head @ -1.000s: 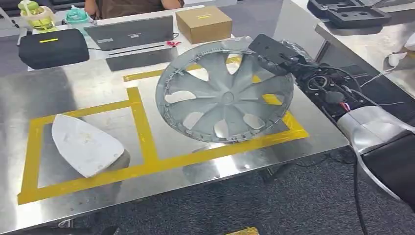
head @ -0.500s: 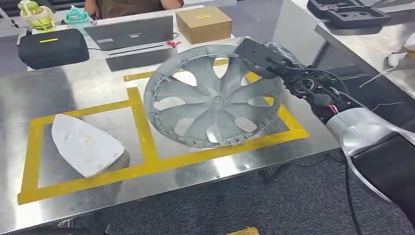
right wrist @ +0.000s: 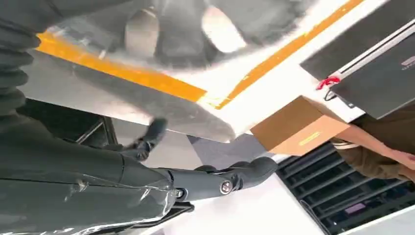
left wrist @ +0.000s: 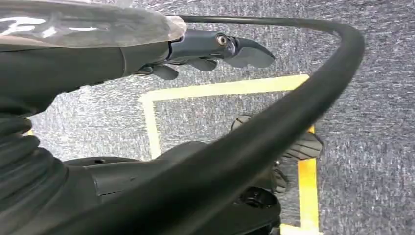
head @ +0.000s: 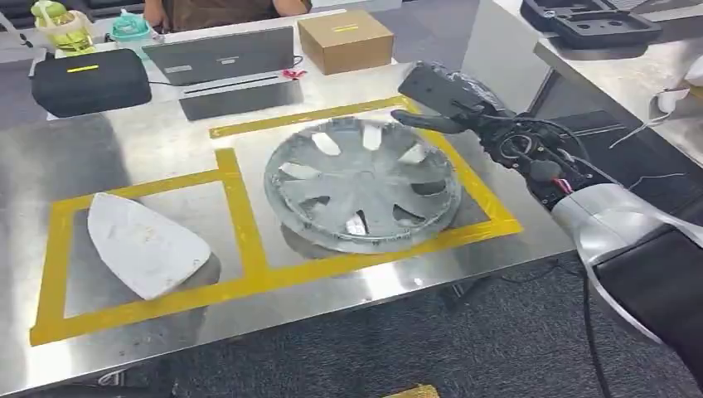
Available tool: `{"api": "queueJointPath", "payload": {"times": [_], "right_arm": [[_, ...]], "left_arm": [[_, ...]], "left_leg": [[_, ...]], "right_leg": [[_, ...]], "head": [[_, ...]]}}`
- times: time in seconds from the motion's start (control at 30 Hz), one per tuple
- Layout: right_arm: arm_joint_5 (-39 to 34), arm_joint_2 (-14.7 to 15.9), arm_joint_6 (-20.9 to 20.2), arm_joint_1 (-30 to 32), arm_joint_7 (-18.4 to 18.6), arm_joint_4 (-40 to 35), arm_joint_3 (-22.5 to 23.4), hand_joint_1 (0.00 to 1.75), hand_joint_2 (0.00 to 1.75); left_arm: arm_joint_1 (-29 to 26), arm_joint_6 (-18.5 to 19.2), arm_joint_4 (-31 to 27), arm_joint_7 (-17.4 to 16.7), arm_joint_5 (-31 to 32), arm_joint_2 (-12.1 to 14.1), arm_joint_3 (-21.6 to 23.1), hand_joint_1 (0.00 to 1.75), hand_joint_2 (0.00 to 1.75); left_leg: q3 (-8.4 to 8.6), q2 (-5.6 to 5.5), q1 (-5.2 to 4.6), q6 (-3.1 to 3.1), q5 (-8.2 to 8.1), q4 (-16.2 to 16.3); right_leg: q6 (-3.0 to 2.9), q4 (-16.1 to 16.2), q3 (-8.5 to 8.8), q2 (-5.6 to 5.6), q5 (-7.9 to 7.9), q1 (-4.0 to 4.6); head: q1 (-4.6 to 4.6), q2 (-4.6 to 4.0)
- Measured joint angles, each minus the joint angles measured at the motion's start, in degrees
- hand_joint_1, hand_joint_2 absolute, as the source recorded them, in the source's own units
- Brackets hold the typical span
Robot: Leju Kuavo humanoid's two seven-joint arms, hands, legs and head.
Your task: Take the parts from the cabinet and place them on the table.
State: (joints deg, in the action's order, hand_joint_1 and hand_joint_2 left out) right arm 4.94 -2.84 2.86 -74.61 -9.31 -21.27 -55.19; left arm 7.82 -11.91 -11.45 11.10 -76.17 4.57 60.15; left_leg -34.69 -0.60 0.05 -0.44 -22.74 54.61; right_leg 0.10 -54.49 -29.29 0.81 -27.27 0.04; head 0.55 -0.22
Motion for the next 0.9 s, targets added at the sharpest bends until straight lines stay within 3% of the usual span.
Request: {"api": "queueJointPath", "payload": {"times": [0.9], "right_arm": [[0.07, -0.02, 0.0, 0.03, -0.02, 0.02, 0.09, 0.0, 0.0]], "left_arm": [[0.0, 0.37, 0.0, -0.55, 0.42, 0.0, -0.24, 0.0, 1.75]], "left_leg": [[0.04, 0.0, 0.0, 0.0, 0.0, 0.0]], "right_leg": [[0.0, 0.0, 0.03, 0.0, 0.0, 0.0]], "head": [[-0.02, 0.0]]}}
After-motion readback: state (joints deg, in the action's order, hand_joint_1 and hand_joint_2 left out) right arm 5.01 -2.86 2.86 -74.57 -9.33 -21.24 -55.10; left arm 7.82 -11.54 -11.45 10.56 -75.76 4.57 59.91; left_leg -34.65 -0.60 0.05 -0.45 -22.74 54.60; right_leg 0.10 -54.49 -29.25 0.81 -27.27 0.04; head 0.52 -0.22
